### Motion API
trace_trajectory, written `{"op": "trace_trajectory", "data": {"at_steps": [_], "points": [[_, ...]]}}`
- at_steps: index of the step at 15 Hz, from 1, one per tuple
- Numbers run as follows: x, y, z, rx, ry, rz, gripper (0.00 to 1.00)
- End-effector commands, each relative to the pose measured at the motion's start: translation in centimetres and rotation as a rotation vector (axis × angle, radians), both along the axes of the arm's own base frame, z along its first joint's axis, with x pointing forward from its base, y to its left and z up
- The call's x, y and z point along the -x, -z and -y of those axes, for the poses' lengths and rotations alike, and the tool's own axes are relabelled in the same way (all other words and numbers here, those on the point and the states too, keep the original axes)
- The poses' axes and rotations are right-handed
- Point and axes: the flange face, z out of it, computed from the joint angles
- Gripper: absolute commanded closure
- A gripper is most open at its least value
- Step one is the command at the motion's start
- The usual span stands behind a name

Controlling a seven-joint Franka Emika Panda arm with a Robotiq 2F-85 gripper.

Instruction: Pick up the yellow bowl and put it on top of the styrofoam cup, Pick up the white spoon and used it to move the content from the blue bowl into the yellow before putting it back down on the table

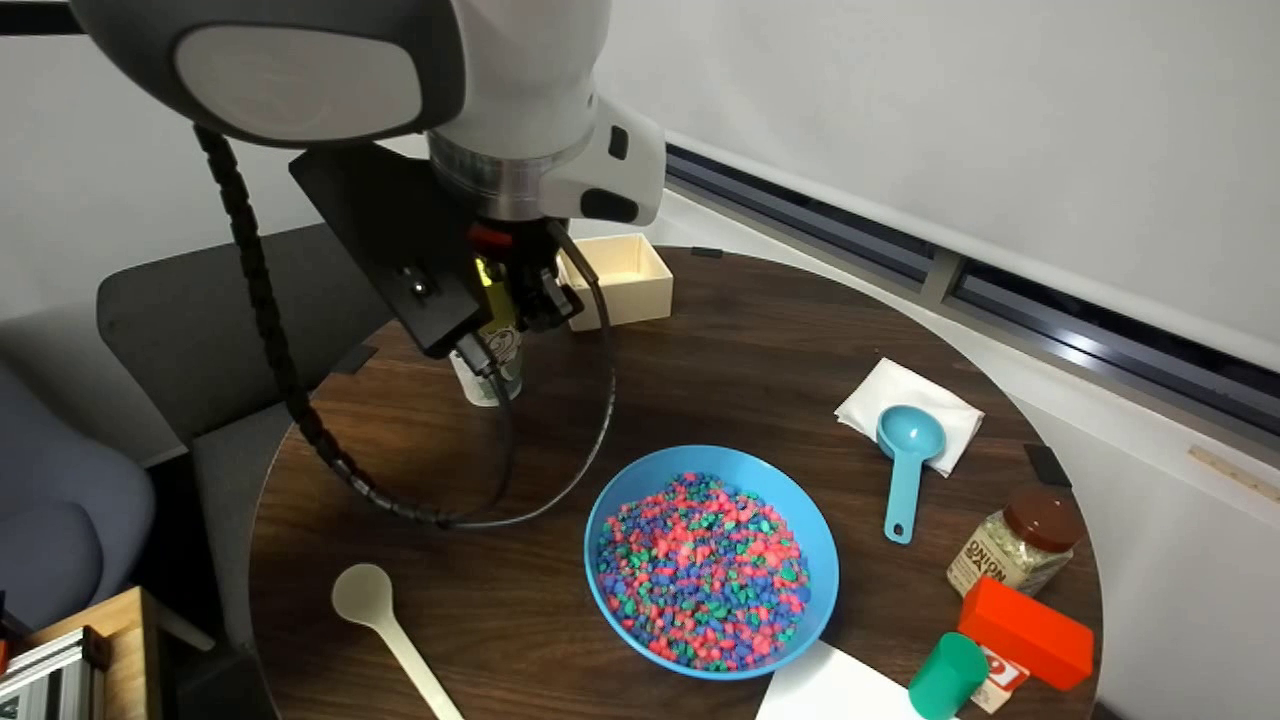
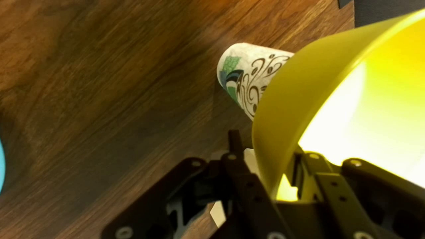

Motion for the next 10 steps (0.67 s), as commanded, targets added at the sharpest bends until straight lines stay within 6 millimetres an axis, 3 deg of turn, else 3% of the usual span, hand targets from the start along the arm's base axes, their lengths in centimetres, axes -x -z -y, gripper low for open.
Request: {"op": "trace_trajectory", "data": {"at_steps": [1,5,10], "points": [[-0.2,0.1,-0.2,0.004,-0.015,-0.007,0.34],[0.1,-0.7,0.1,0.016,-0.003,0.006,0.03],[1.4,-1.9,1.4,0.051,0.047,-0.004,0.00]]}}
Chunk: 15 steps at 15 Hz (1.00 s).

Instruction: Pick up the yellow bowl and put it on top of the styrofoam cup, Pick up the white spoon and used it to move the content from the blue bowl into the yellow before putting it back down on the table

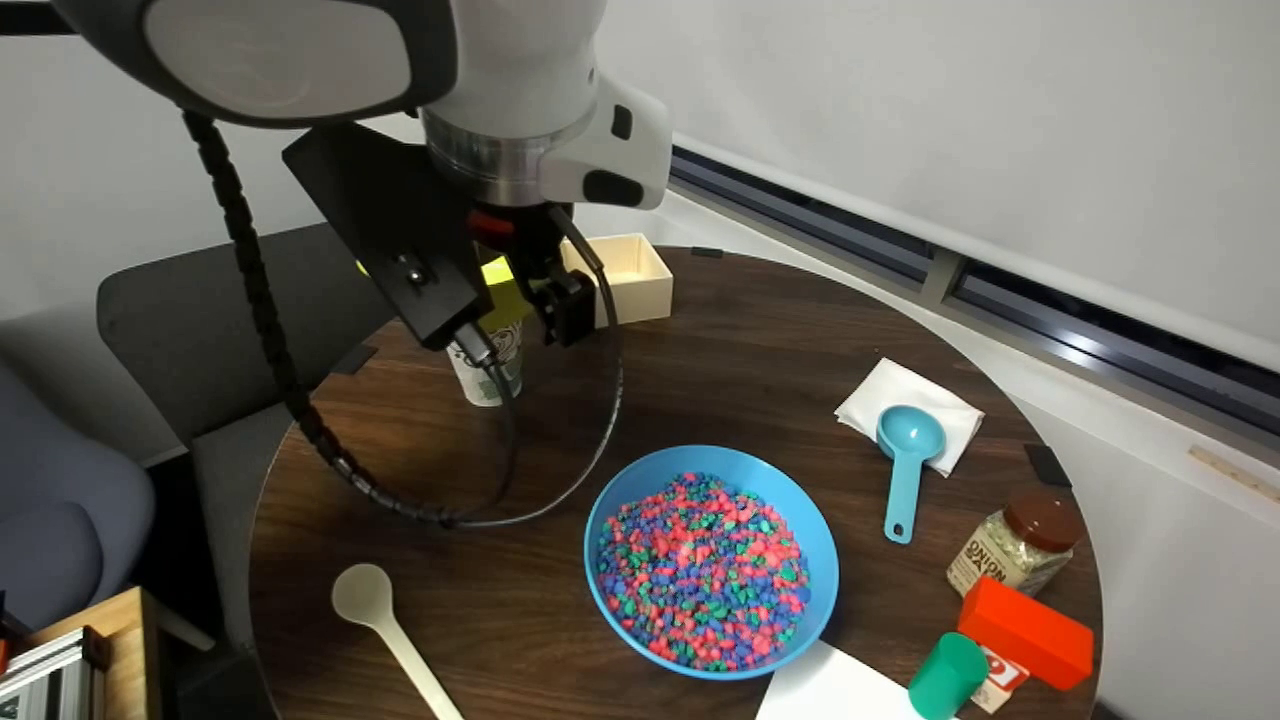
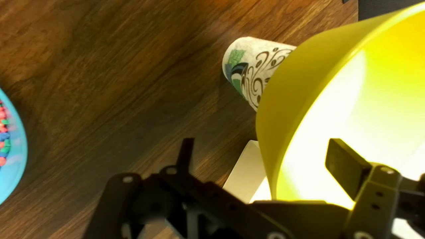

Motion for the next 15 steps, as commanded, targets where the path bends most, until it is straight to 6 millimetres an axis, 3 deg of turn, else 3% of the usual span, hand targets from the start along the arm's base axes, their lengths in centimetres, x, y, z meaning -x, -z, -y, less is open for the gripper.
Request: {"op": "trace_trajectory", "data": {"at_steps": [1,4,5,11,15], "points": [[1.6,-1.0,0.9,0.054,0.064,-0.048,0.00],[3.1,-1.7,1.1,0.101,0.138,-0.074,0.00],[1.3,-1.3,1.3,0.073,0.103,-0.055,0.00],[2.4,-1.9,1.2,0.082,0.128,-0.055,0.00],[3.8,-4.4,-0.3,0.054,0.269,-0.067,0.00]]}}
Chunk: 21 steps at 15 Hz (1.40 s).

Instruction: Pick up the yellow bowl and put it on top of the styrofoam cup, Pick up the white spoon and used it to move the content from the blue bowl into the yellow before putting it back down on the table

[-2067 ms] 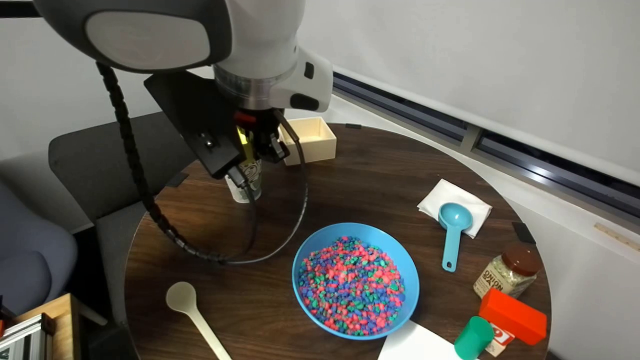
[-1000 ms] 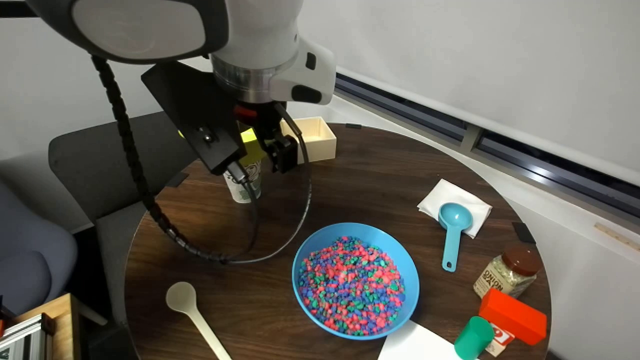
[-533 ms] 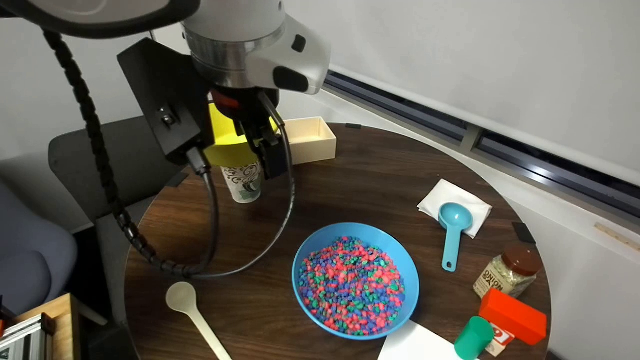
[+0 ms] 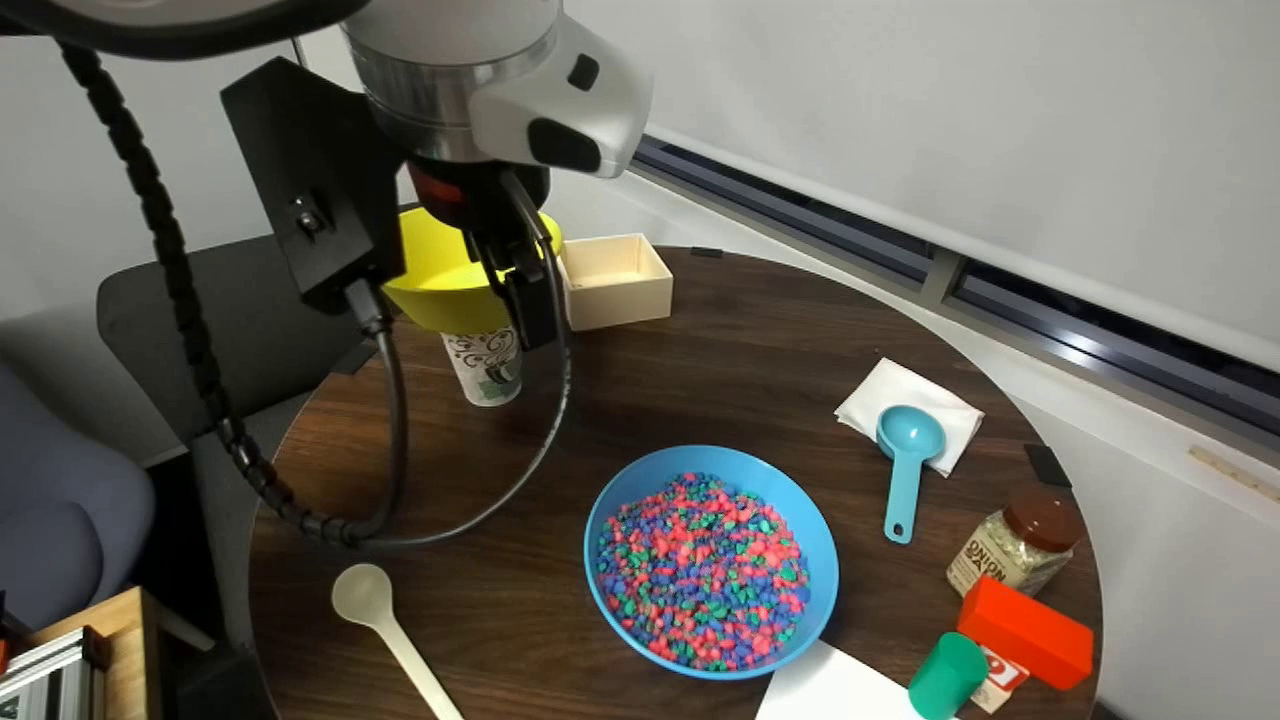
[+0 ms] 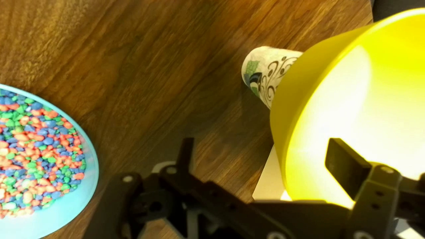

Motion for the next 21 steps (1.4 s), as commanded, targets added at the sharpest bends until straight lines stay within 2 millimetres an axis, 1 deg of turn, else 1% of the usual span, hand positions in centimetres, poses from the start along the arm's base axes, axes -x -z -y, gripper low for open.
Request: {"op": "trace_trajectory", "data": {"at_steps": [1,3,5,7,10,13,14,16,20,21], "points": [[2.1,-2.0,-1.7,-0.010,0.148,-0.022,0.00],[3.4,-2.3,-2.4,0.011,0.247,-0.039,0.00],[5.0,-2.1,-2.3,0.065,0.344,-0.061,0.00],[6.9,-1.5,-1.5,0.121,0.432,-0.090,0.00],[9.8,0.0,0.4,0.202,0.558,-0.155,0.00],[12.0,0.9,2.1,0.210,0.622,-0.208,0.00],[10.0,0.2,1.6,0.190,0.576,-0.194,0.00],[10.4,0.1,1.8,0.189,0.583,-0.190,0.00],[10.2,0.2,1.8,0.190,0.580,-0.192,0.00],[10.4,1.0,2.5,0.186,0.609,-0.221,0.00]]}}
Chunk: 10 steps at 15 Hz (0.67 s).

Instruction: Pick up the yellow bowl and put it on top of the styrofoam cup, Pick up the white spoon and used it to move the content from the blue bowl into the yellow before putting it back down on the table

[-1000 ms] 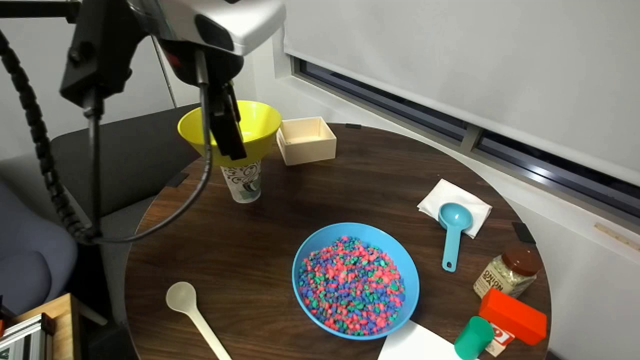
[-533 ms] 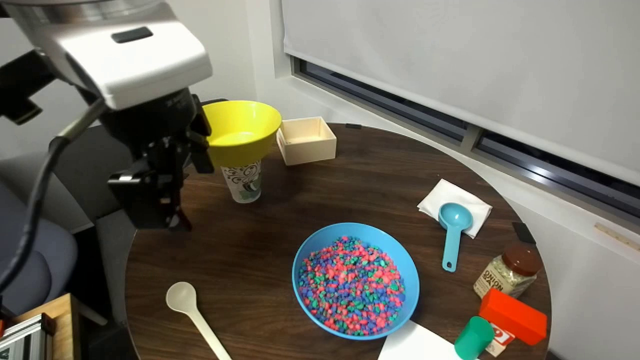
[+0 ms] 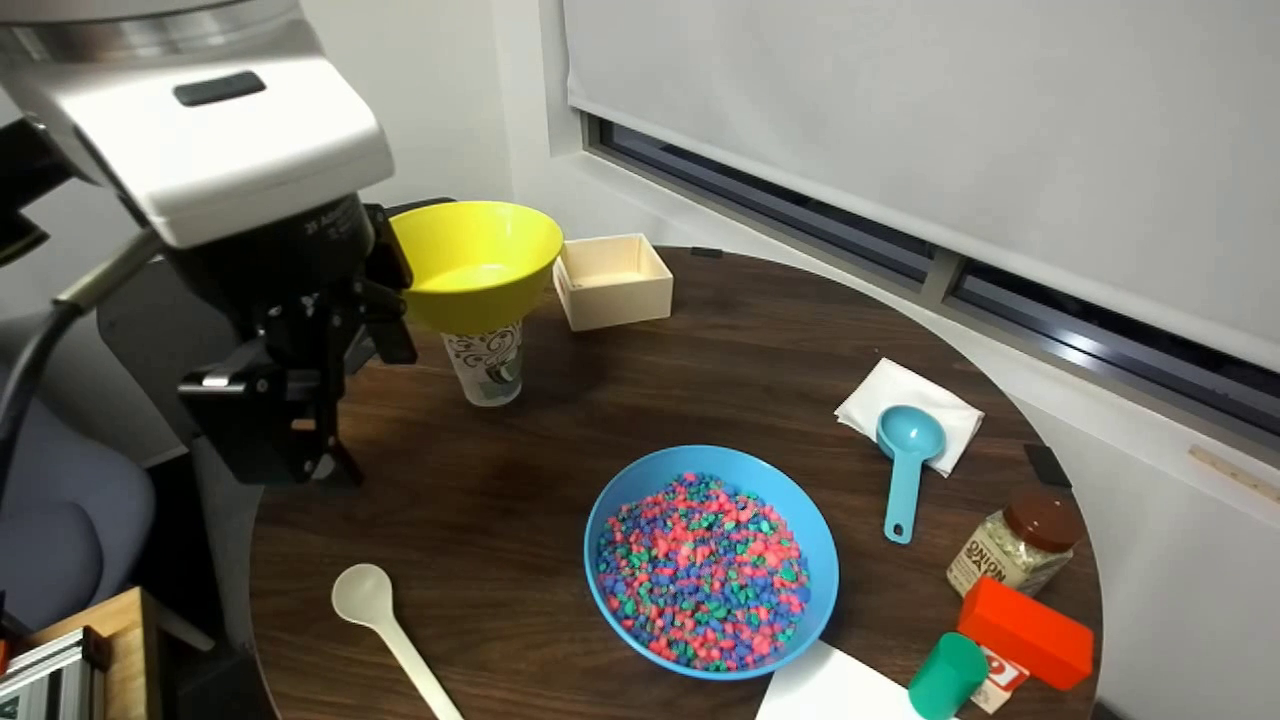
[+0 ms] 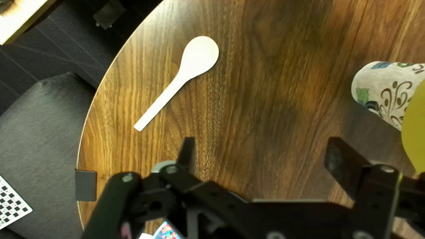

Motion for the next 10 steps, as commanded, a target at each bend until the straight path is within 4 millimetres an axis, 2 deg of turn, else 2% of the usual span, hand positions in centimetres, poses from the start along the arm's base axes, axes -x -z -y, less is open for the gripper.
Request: {"op": "trace_trajectory", "data": {"at_steps": [1,5,10], "points": [[0.4,1.5,1.3,-0.008,0.072,-0.040,0.00],[2.1,4.9,3.4,-0.053,0.251,-0.116,0.00],[3.4,8.6,5.2,-0.128,0.326,-0.167,0.00]]}}
